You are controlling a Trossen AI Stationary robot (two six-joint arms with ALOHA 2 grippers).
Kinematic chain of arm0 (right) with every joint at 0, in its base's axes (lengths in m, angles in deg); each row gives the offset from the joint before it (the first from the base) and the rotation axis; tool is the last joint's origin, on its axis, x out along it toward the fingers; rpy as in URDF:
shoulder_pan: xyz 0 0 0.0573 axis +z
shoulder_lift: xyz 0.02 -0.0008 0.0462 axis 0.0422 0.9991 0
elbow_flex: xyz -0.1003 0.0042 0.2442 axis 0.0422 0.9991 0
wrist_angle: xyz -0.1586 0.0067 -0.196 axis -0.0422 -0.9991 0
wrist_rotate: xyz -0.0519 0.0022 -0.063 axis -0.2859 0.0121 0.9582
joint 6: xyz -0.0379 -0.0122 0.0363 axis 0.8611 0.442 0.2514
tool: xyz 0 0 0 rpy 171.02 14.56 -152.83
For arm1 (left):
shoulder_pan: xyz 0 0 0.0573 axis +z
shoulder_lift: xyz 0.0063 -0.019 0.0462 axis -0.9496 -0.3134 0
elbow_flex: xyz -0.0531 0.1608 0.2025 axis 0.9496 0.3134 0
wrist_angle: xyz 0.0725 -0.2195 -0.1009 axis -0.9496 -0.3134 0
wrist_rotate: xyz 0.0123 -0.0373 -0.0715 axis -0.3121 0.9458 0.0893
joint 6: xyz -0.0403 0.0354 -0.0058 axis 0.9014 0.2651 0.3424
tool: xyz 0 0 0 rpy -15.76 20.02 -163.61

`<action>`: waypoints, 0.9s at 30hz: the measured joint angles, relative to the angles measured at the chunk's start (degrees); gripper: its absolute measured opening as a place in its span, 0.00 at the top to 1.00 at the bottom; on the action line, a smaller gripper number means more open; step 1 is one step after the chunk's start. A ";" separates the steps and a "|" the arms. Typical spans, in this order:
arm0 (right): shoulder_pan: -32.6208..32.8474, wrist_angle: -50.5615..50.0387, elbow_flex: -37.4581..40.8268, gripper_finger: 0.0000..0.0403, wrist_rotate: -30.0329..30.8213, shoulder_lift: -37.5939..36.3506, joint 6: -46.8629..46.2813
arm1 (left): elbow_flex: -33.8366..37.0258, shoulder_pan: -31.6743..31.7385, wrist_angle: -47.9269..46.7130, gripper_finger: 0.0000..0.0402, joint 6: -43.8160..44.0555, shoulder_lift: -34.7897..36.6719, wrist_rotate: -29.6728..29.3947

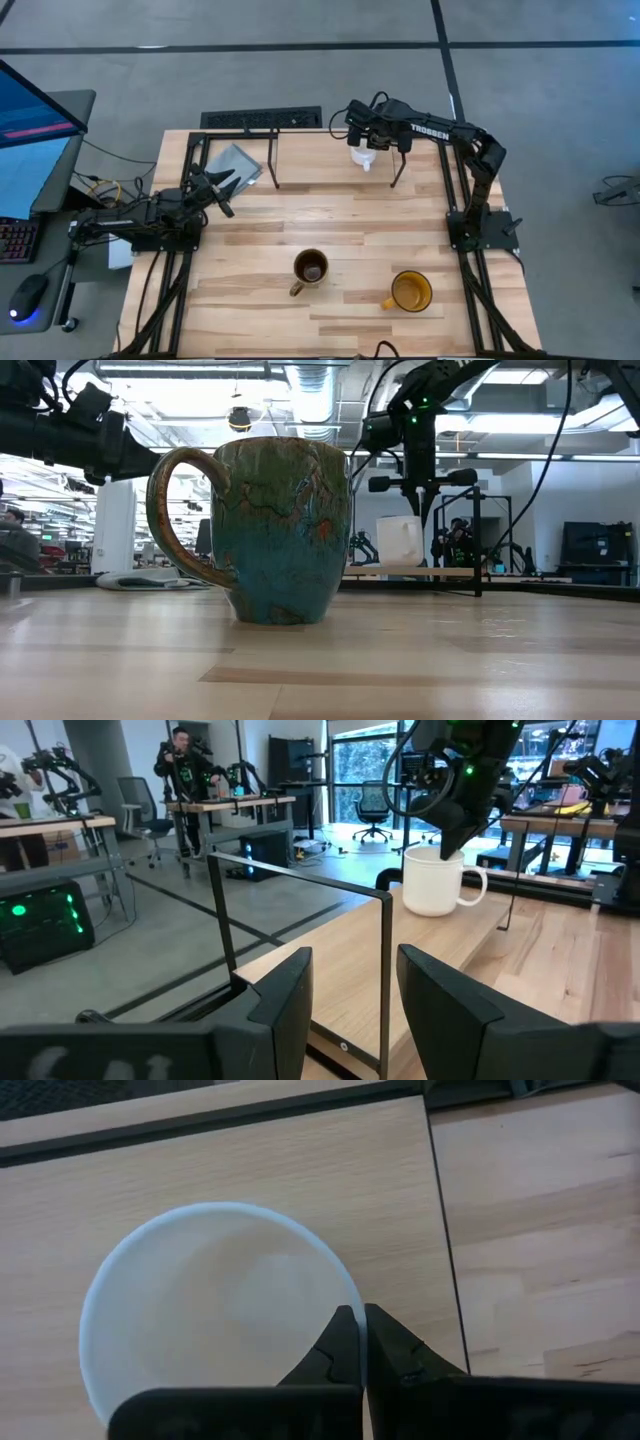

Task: Stack small to large cups/mugs on shelf
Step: Put the white mug on the shelf

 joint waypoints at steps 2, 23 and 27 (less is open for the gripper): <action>0.00 -0.01 0.00 0.98 0.00 0.00 -0.01 | 0.00 -0.02 0.00 0.65 0.00 0.00 0.00; 0.02 -0.41 0.02 0.83 -0.09 0.00 0.66 | 0.00 -0.01 0.00 0.65 0.52 0.00 0.00; 0.00 -0.43 0.02 0.83 -0.21 -0.01 0.63 | 0.00 -0.02 0.00 0.65 1.31 0.00 0.00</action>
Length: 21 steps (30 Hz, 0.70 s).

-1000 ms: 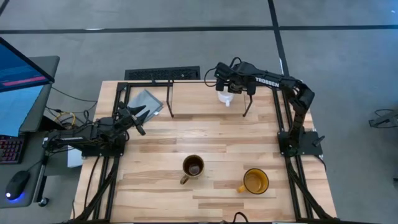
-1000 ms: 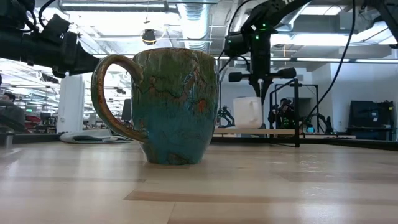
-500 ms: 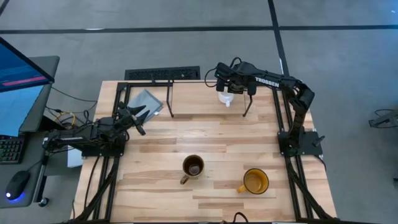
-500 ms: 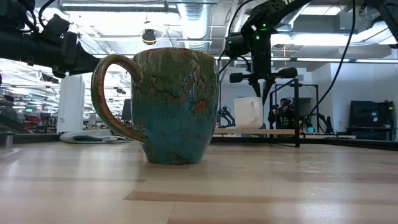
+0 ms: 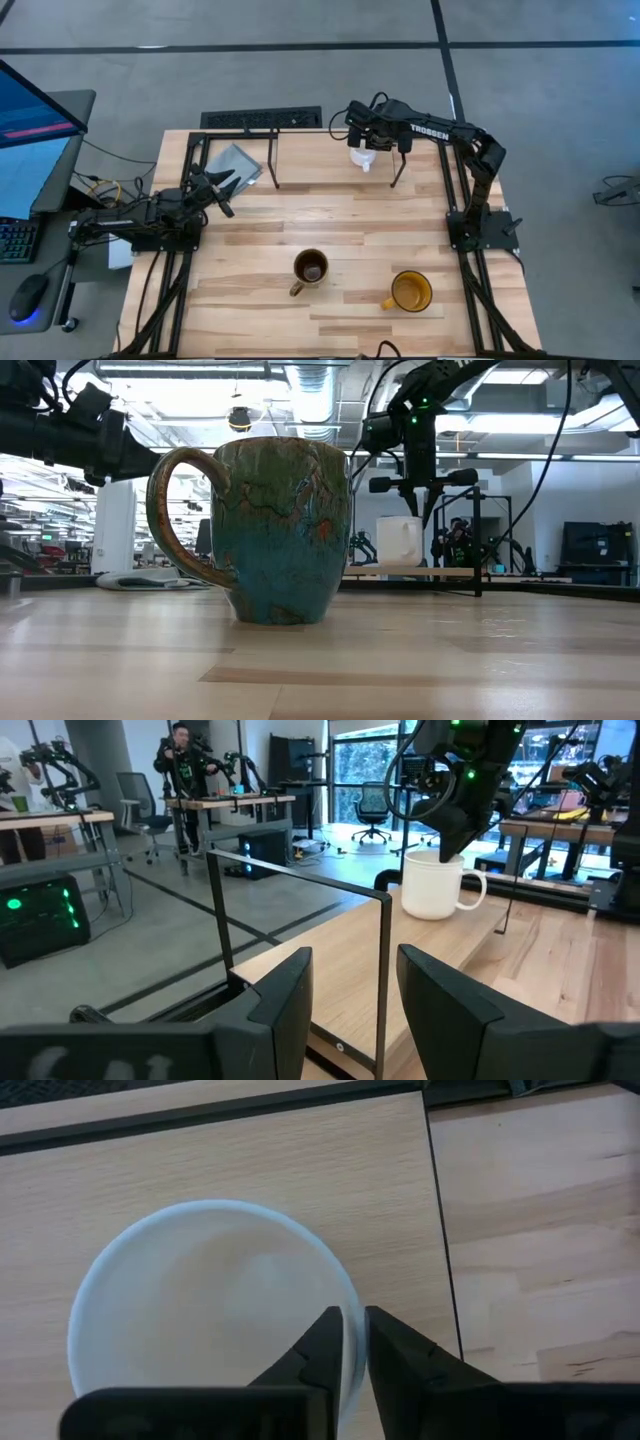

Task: Stack small to large cups/mugs on shelf
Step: Put the white mug on the shelf

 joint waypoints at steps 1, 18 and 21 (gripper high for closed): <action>-0.07 0.00 0.00 0.83 -0.18 -0.07 0.02 | 0.00 0.02 0.00 0.65 0.00 0.00 0.00; -0.76 0.04 0.01 0.82 -1.53 -0.41 0.07 | 0.00 0.00 0.00 0.65 0.00 0.00 0.00; -0.76 0.02 0.00 0.82 -1.53 -0.41 0.24 | 0.00 0.02 0.00 0.65 0.00 0.00 0.00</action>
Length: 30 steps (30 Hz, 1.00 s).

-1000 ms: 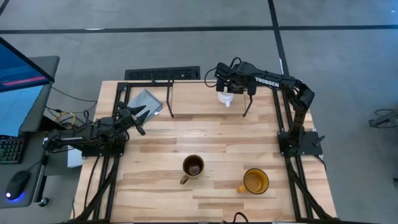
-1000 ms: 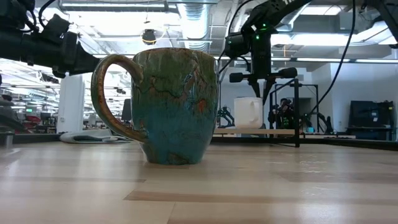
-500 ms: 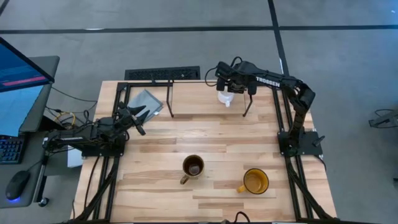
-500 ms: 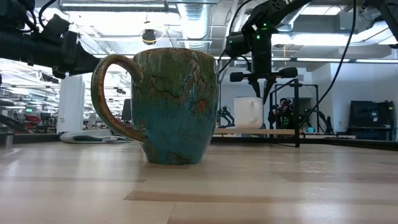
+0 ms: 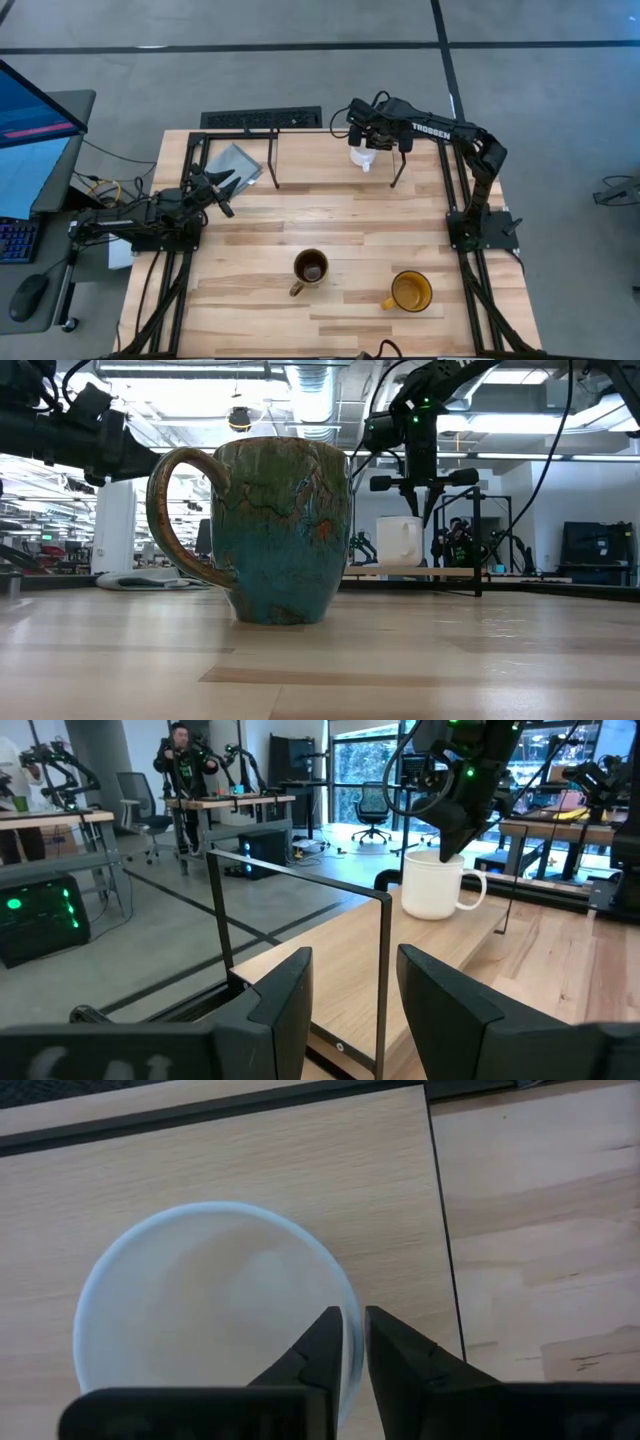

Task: Stack small to large cups/mugs on shelf
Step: Put the white mug on the shelf, then put the yellow mug on the shelf

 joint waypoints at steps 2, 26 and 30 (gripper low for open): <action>0.00 -0.04 -0.02 0.82 -0.04 0.00 0.84 | 0.00 0.00 0.00 0.65 0.00 0.00 0.00; 0.55 -14.85 -26.49 0.82 1.02 -0.04 16.76 | 0.00 -0.02 0.00 0.65 0.00 0.00 0.00; 3.05 -16.54 -29.67 0.82 0.71 -0.03 22.62 | 0.00 0.00 0.00 0.65 0.00 0.00 0.00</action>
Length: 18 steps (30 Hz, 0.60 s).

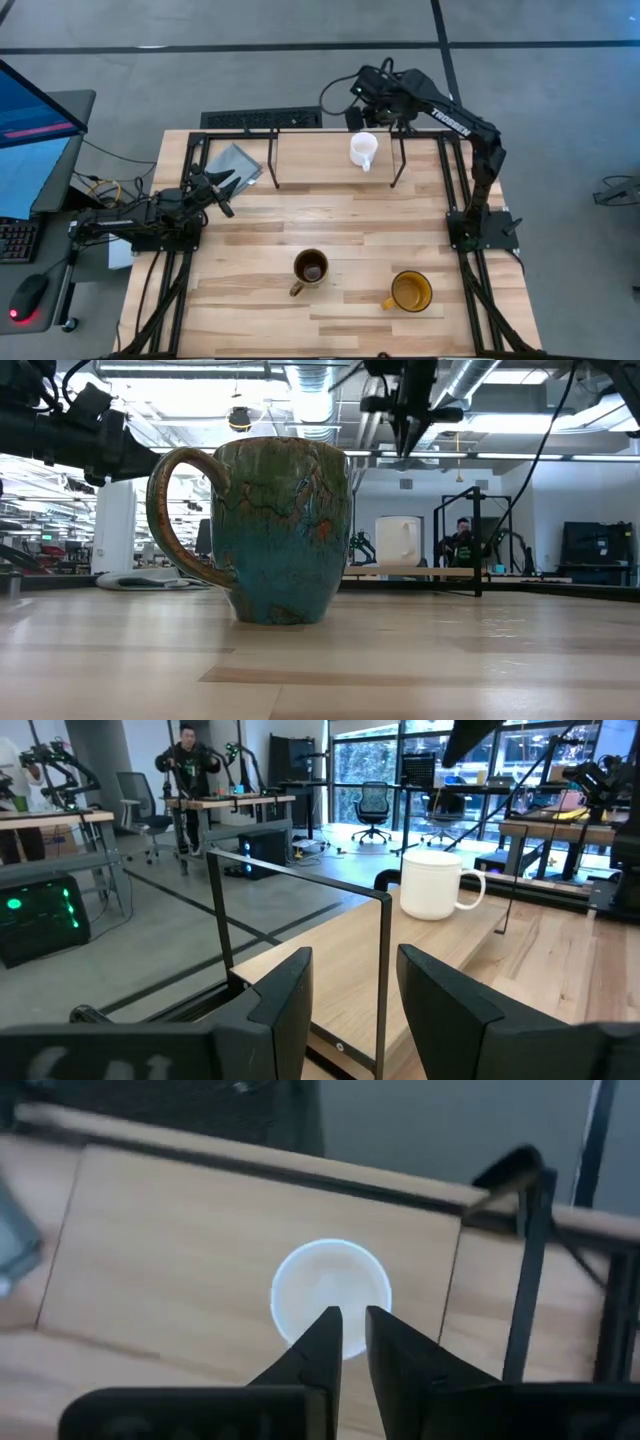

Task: Stack small to large cups/mugs on shelf
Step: Put the yellow mug on the shelf

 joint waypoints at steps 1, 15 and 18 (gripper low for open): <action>0.57 -0.64 -1.06 0.82 -0.27 0.01 2.61 | 0.00 0.00 0.00 0.65 0.00 0.00 0.00; 16.67 -3.32 -8.49 0.82 -22.23 0.01 34.79 | 0.00 0.00 0.07 0.65 1.75 0.00 0.00; 20.87 -3.48 -8.49 0.82 -22.22 0.34 38.09 | 0.02 0.00 0.09 0.65 2.84 0.00 0.02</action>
